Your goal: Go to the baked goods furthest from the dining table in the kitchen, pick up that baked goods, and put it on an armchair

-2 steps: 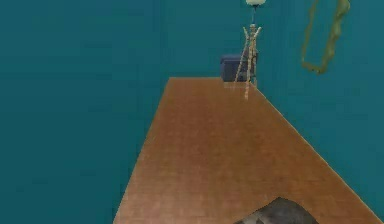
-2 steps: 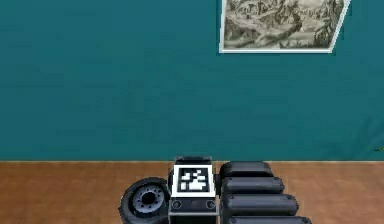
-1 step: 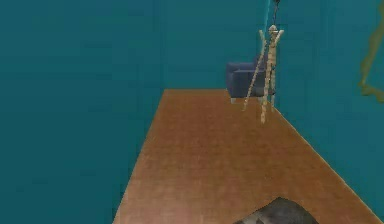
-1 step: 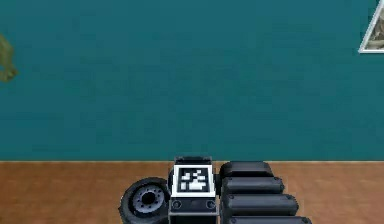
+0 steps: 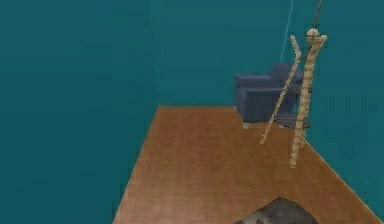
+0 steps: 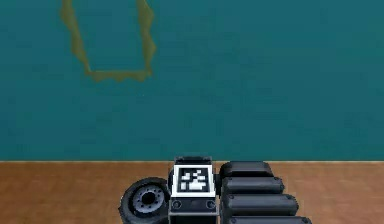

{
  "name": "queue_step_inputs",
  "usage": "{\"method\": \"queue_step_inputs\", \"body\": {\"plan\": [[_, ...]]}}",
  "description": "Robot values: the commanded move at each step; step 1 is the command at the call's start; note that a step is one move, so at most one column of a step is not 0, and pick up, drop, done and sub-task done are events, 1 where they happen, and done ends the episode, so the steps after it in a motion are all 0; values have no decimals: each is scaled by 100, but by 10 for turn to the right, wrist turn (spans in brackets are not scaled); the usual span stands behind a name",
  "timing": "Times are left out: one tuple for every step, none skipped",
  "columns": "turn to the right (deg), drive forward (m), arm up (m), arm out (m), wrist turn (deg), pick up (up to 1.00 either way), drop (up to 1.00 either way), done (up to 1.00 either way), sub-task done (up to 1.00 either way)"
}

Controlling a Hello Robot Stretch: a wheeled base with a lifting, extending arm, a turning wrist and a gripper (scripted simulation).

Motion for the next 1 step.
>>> {"method": "queue_step_inputs", "body": {"plan": [[0,100,0,0,0,0,0,0,0]]}}
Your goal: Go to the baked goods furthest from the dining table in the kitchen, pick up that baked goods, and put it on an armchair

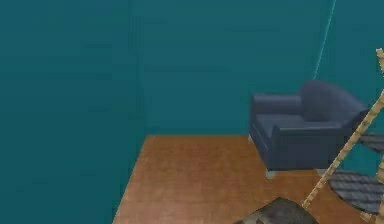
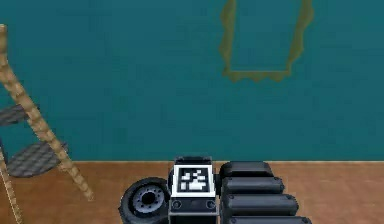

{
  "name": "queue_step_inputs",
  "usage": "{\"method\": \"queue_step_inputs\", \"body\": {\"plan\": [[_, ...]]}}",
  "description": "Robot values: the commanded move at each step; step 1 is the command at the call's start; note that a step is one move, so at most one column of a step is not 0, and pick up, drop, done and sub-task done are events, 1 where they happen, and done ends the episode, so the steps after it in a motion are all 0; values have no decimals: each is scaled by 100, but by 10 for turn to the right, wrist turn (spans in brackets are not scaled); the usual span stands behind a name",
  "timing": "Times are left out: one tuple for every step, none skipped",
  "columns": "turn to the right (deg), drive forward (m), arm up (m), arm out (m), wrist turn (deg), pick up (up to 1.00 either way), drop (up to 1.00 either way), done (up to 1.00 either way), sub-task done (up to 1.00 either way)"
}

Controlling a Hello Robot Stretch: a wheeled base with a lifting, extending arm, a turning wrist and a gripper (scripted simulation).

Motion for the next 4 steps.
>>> {"method": "queue_step_inputs", "body": {"plan": [[0,100,0,0,0,0,0,0,0],[0,85,0,0,0,0,0,0,0],[-450,0,0,0,0,0,0,0,0],[-450,0,0,0,0,0,0,0,0]]}}
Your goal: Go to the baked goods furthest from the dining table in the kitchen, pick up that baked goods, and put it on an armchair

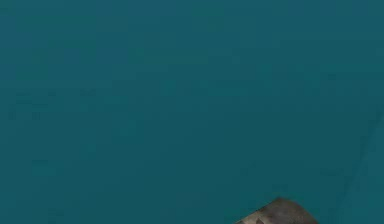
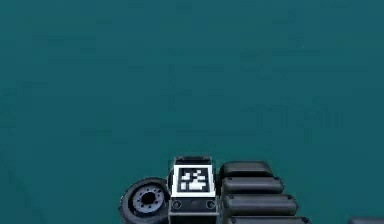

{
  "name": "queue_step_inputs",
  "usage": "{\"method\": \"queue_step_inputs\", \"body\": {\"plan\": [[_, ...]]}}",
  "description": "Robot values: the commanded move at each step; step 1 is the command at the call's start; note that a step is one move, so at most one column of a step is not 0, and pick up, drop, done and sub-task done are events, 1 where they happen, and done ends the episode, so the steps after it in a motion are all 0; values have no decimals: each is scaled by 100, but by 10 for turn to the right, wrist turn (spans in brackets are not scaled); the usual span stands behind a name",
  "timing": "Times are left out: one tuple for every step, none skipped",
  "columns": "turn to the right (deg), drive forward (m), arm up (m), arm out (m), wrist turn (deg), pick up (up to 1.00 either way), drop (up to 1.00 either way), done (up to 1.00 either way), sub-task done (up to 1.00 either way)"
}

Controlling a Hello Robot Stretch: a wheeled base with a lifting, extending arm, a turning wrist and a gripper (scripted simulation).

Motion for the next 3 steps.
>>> {"method": "queue_step_inputs", "body": {"plan": [[-60,0,0,0,0,0,0,0,0],[450,0,0,0,0,0,0,0,0],[450,0,0,0,0,0,0,0,0]]}}
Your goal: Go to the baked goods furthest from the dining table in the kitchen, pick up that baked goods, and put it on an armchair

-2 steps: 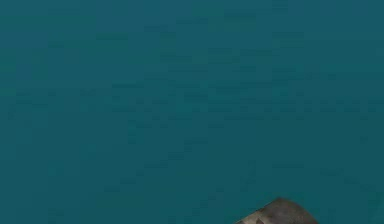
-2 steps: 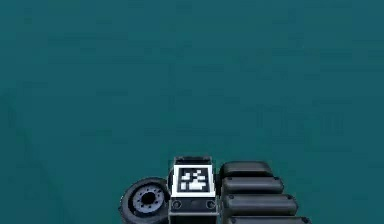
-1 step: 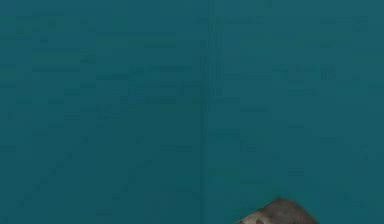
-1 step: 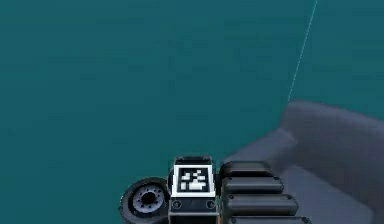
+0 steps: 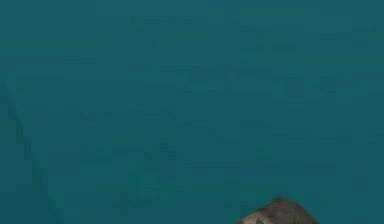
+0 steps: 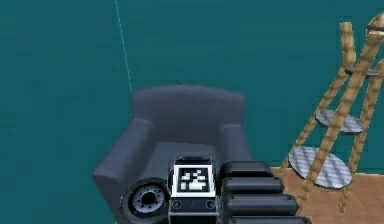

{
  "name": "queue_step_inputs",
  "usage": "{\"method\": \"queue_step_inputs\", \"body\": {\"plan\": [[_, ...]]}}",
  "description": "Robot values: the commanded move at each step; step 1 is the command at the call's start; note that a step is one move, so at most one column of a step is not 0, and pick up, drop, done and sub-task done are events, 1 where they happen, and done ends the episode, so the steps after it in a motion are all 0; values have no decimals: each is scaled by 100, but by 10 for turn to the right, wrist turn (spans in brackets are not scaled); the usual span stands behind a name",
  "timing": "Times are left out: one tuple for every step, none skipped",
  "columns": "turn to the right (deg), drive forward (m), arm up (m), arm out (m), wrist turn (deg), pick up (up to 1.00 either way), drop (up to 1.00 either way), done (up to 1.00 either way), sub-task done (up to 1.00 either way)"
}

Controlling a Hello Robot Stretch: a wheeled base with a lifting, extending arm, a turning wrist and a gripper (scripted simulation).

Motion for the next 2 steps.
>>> {"method": "queue_step_inputs", "body": {"plan": [[0,0,0,48,0,0,0,0,0],[0,0,0,0,450,0,0,0,0]]}}
